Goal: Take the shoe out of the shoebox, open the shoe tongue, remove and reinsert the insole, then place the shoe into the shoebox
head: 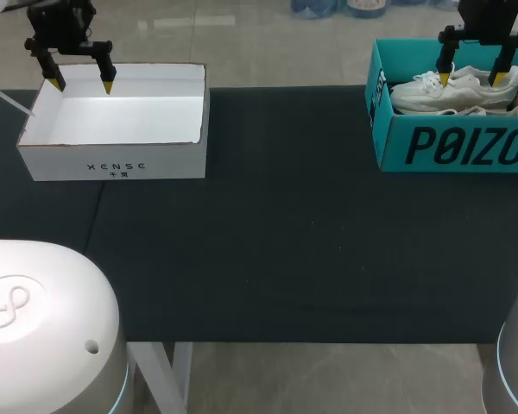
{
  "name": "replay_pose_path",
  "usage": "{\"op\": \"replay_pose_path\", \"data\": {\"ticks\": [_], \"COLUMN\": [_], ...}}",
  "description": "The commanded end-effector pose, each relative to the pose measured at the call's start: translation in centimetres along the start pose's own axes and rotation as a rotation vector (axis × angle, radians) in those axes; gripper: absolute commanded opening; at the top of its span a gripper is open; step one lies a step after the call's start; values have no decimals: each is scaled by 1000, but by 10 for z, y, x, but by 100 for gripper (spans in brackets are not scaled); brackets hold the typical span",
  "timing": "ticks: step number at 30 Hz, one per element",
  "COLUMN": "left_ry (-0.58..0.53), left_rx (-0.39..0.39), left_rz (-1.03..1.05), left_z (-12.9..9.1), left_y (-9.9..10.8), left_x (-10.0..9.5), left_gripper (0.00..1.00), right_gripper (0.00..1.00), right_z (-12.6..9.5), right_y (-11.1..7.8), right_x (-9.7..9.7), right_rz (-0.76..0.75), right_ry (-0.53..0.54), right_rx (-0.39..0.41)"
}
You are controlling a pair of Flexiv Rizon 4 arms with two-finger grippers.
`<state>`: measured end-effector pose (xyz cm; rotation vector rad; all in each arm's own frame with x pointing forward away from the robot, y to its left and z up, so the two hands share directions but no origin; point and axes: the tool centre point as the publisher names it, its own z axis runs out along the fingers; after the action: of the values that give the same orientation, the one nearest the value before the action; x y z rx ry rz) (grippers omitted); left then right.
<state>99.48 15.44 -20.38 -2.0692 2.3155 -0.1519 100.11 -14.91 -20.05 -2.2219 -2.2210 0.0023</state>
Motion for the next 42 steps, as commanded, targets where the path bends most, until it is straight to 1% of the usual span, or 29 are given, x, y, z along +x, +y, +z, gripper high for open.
{"op": "replay_pose_path", "data": {"ticks": [1, 17, 19, 21, 22, 25, 27, 33, 34, 36, 37, 42], "left_ry": [-2, -2, -2, -2, -2, -2, -2, -2, -2, -2, -2, -2], "left_rx": [2, 2, 2, 2, 2, 2, 2, 2, 2, 2, 2, 2], "left_rz": [-1, -1, -1, -1, -1, -1, -1, -1, -1, -1, -1, -1], "left_z": [-1, -1, -1, -1, -1, -1, -1, -1, -1, -1, -1, -1], "left_y": [2, 2, 2, 2, 2, 2, 2, 2, 2, 2, 2, 2], "left_x": [0, 0, 0, 0, 0, 0, 0, 0, 0, 0, 0, 0], "left_gripper": [100, 100, 100, 100, 100, 100, 100, 100, 100, 100, 100, 100], "right_gripper": [100, 100, 100, 100, 100, 100, 100, 100, 100, 100, 100, 100], "right_z": [0, 0, 6, 18, 24, 38, 45, 62, 65, 68, 70, 82], "right_y": [0, 0, 3, 10, 13, 21, 24, 32, 34, 36, 37, 44], "right_x": [0, 0, -1, -10, -18, -44, -59, -98, -103, -110, -113, -129], "right_rz": [0, 0, -11, 12, 32, 71, 100, 157, 162, 163, 155, 153], "right_ry": [0, 0, -13, -41, -38, -52, -64, -82, -65, -74, -60, -85], "right_rx": [0, 0, -7, 0, 9, -8, -10, -60, -64, -75, -83, -99]}}
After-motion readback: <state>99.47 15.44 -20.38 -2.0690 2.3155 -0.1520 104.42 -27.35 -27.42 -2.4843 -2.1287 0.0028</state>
